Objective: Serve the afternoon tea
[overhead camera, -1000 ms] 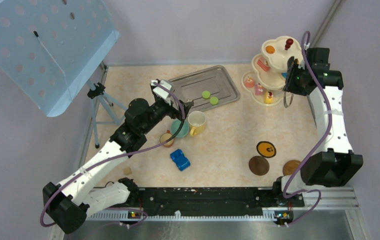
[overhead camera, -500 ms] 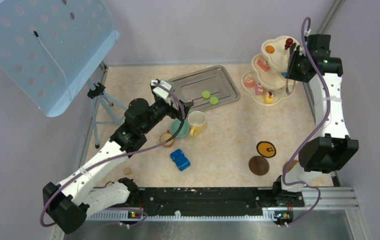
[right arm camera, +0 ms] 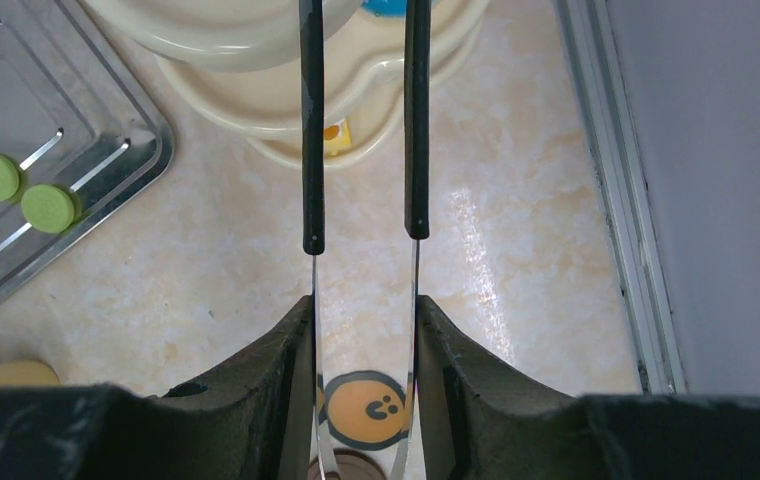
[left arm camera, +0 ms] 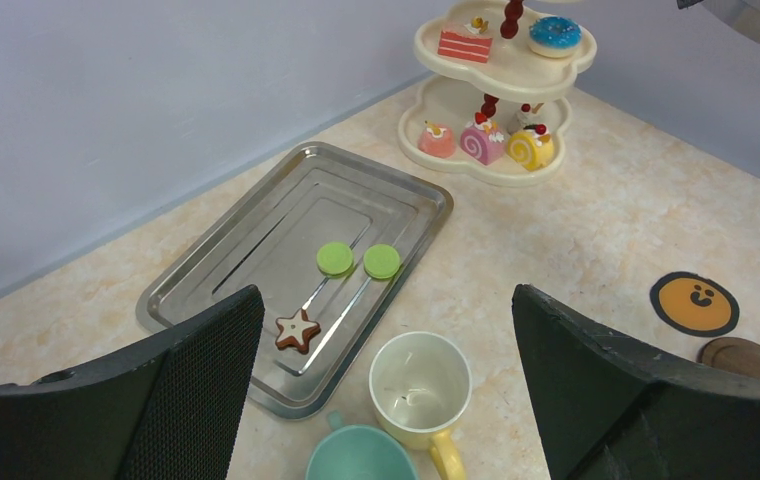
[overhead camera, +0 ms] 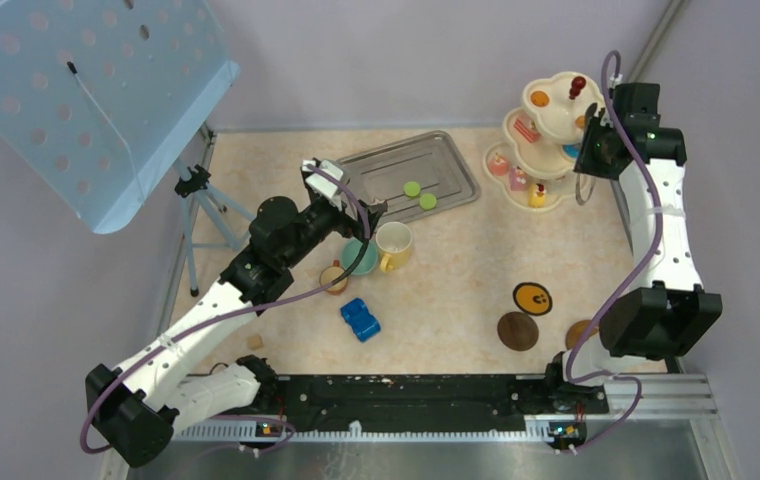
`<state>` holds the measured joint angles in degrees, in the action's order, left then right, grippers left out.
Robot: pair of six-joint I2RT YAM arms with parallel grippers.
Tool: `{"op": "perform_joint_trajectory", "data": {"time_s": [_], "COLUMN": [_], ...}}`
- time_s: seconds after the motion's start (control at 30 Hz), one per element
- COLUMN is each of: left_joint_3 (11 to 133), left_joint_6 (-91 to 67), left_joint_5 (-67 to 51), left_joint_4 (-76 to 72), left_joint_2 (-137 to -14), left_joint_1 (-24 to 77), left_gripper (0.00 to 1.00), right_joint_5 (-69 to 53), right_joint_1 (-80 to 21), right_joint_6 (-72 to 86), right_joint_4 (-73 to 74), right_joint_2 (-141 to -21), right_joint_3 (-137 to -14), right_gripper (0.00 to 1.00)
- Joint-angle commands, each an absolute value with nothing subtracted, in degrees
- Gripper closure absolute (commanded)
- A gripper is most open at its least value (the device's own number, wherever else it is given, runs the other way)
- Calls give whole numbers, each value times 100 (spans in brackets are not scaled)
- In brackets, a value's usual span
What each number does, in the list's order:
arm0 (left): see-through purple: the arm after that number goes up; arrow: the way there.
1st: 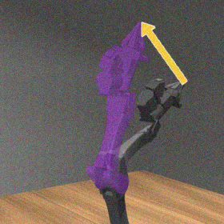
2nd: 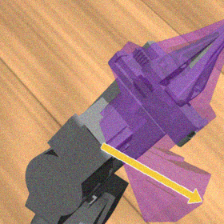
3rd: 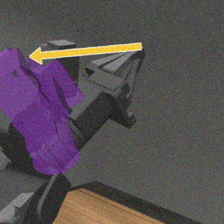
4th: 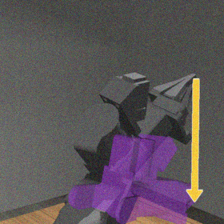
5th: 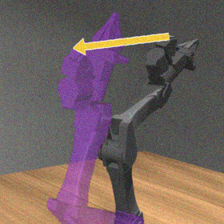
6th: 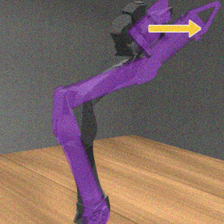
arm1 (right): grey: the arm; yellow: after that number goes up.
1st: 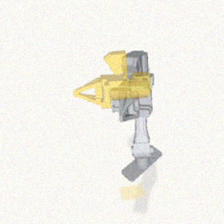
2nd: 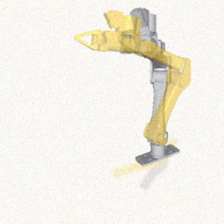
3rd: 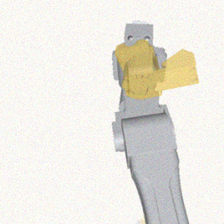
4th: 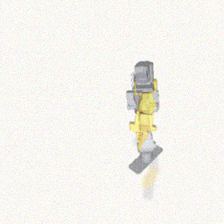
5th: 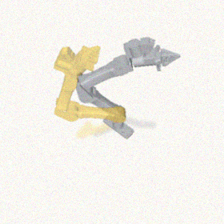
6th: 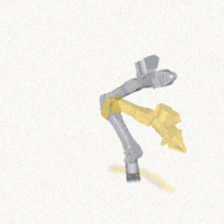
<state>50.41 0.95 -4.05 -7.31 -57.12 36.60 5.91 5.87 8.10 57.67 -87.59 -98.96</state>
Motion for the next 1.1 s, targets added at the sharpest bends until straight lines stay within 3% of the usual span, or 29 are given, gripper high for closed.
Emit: {"op": "perform_joint_trajectory", "data": {"time_s": [0.0,0.2,0.4,0.67,0.8,1.07], "left_joint_3": [5067,5064,5054,5054,5056,5024], "left_joint_6": [33,70,71,62,62,146], "left_joint_5": [-446,-380,-373,-355,-339,-125], "left_joint_4": [-940,-931,-932,-932,-927,-932], "left_joint_2": [-5678,-5655,-5672,-5708,-5730,-5695], "left_joint_1": [3687,3683,3683,3683,3685,3685], "left_gripper": [1,1,1,1,1,1], "right_joint_5": [528,177,214,641,201,336], "right_joint_1": [656,650,485,-942,-1871,-2999], "right_joint_6": [806,856,911,796,900,1162], "right_joint_4": [5522,5650,5782,5846,5406,4825], "right_joint_2": [-8893,-9265,-8781,-7729,-7491,-8614], "right_joint_3": [-10160,-10688,-10721,-10049,-9322,-8683], "right_gripper": [66,67,68,69,69,69]}}
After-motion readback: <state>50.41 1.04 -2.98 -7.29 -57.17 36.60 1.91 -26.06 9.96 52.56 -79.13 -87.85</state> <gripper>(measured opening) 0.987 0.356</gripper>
